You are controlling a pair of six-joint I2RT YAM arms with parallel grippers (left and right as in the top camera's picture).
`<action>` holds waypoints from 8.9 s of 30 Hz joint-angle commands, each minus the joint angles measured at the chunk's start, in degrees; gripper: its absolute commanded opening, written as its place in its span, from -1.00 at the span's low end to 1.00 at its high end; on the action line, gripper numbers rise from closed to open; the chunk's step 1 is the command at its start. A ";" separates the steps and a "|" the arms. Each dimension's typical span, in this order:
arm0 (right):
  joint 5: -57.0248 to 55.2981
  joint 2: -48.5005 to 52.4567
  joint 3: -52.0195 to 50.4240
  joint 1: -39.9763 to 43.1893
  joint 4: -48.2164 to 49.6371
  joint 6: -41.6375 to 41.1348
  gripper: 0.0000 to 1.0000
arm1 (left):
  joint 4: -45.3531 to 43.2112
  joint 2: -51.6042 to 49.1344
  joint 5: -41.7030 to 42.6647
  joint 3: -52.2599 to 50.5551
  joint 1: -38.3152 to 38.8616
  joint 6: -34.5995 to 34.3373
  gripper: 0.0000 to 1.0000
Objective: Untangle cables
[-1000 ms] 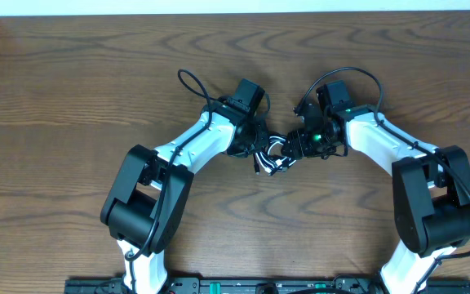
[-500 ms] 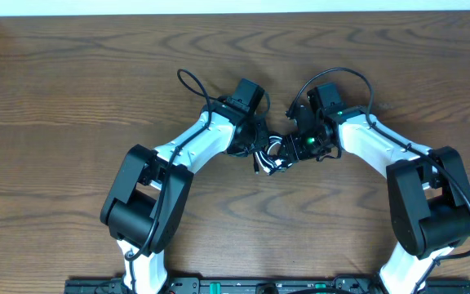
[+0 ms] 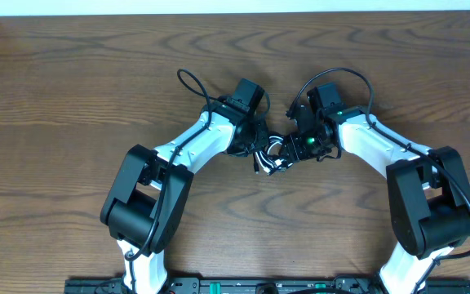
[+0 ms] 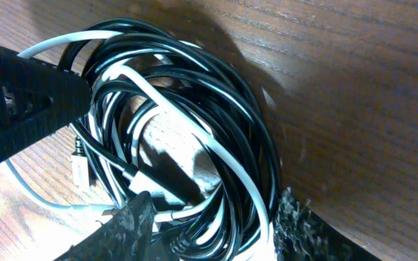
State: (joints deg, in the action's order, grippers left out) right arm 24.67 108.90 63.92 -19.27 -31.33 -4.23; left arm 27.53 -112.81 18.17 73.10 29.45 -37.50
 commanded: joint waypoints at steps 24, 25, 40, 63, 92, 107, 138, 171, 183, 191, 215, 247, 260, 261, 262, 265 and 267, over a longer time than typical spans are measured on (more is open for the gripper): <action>-1.64 0.85 -0.46 -0.33 -0.59 0.48 -0.16 | -1.14 0.96 5.46 -0.46 -0.31 2.58 -0.85; -1.64 0.85 -0.46 -0.33 -0.59 0.48 -0.18 | -1.11 0.96 5.46 -0.46 -0.37 2.58 -0.85; -1.62 0.85 -0.46 -0.33 -0.61 0.48 -0.91 | -1.62 0.96 17.99 -0.44 -5.84 4.52 -0.85; -4.20 0.85 -0.44 -0.33 -0.13 7.87 -0.98 | -0.85 0.96 34.75 -0.46 -11.65 14.80 -0.79; -4.22 0.85 -0.44 -0.33 0.31 9.05 -0.97 | 9.92 0.96 22.93 -0.28 -11.85 18.01 0.11; -4.20 0.85 -0.44 -0.33 0.07 9.05 -0.96 | 9.73 -0.70 3.15 -0.79 -4.37 17.97 -0.27; -4.22 0.85 -0.44 -0.33 -0.52 9.05 -0.95 | 28.87 -0.98 8.17 12.15 -8.92 29.38 -0.20; -4.22 0.85 -0.44 -0.33 -0.11 9.05 -0.92 | 13.73 -1.31 7.72 -1.25 -4.70 21.84 -0.14; -4.22 0.85 -0.44 -0.33 -0.20 9.03 -0.95 | 12.85 -1.33 1.44 -1.64 -3.91 18.10 -0.16; -4.22 0.85 -0.46 -0.33 -0.33 9.03 -0.85 | 12.61 -1.33 -2.86 -1.64 -3.91 15.74 -0.15; -4.22 0.85 -0.46 -0.33 -0.17 9.03 -0.79 | 12.22 -1.33 -8.33 -1.64 -3.91 13.53 -0.07; 1.36 -2.78 0.52 -0.26 -1.64 9.07 0.01 | 11.96 -1.31 -1.90 -1.46 -6.38 13.40 -0.07; 0.02 -2.78 0.46 -0.28 -3.74 9.01 0.06 | 13.25 -1.31 -0.63 0.90 -7.02 21.94 0.06; -0.59 -2.78 0.46 -0.28 -3.80 9.03 0.09 | 14.62 -1.29 -0.63 2.25 -7.37 22.08 0.10; -1.09 -2.78 0.46 -0.28 -3.82 9.01 0.11 | 15.89 -1.29 -0.63 3.76 -7.78 22.08 0.12; -1.40 -2.78 0.46 -0.28 -3.85 9.01 0.13 | 19.58 -1.29 -0.57 8.13 -8.50 22.05 0.14; -1.40 -2.78 0.46 -0.28 -4.11 8.98 0.10 | 21.18 -1.29 1.27 9.77 -8.50 22.18 0.15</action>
State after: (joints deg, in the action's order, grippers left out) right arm 23.70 107.59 63.92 -19.35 -35.16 4.67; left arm 47.37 -113.91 17.58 79.33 21.39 -17.28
